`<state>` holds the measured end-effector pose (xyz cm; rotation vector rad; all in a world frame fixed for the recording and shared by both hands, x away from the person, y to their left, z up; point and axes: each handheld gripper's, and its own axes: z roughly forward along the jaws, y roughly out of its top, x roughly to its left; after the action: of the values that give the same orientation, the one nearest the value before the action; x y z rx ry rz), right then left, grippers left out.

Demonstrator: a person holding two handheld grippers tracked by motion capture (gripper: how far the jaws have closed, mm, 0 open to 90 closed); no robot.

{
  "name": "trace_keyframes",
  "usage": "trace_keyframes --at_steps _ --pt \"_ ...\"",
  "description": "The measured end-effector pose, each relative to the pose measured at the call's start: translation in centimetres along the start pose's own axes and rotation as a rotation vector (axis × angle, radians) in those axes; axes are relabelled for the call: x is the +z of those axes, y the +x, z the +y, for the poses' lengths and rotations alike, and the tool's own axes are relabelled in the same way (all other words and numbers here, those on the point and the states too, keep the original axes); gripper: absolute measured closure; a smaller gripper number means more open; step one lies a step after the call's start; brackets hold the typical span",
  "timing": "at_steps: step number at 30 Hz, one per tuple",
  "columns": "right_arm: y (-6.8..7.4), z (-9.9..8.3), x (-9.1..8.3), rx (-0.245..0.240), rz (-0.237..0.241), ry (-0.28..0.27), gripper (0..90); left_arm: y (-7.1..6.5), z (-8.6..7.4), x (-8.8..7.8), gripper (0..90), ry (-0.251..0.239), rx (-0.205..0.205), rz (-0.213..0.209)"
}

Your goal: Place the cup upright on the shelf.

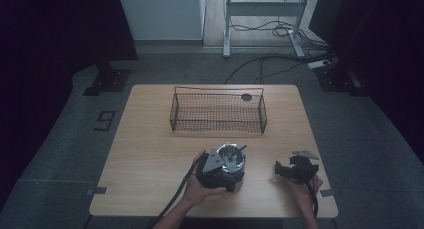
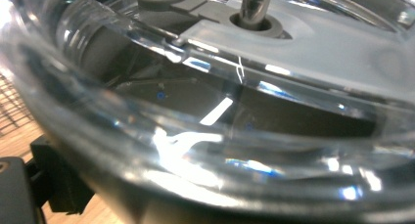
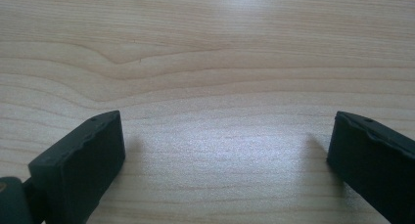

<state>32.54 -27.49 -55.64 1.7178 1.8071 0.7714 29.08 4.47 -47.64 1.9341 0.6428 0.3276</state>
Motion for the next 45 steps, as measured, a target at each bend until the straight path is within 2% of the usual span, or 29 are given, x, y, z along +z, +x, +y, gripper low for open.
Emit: trace_keyframes --at_steps 17,31,45 --pt "0.0 0.0 0.0 0.000 0.000 0.000 0.3 2.8 1.2 -2.6 4.0 -0.022 -0.044 0.048" --pt "0.0 0.0 0.0 0.001 0.000 0.000 0.3 4.1 2.2 -3.6 4.0 -0.032 -0.052 0.080" --pt "0.0 0.0 0.0 0.007 -0.005 -0.002 1.0 6.1 3.3 -4.8 4.0 -0.043 -0.069 0.124"
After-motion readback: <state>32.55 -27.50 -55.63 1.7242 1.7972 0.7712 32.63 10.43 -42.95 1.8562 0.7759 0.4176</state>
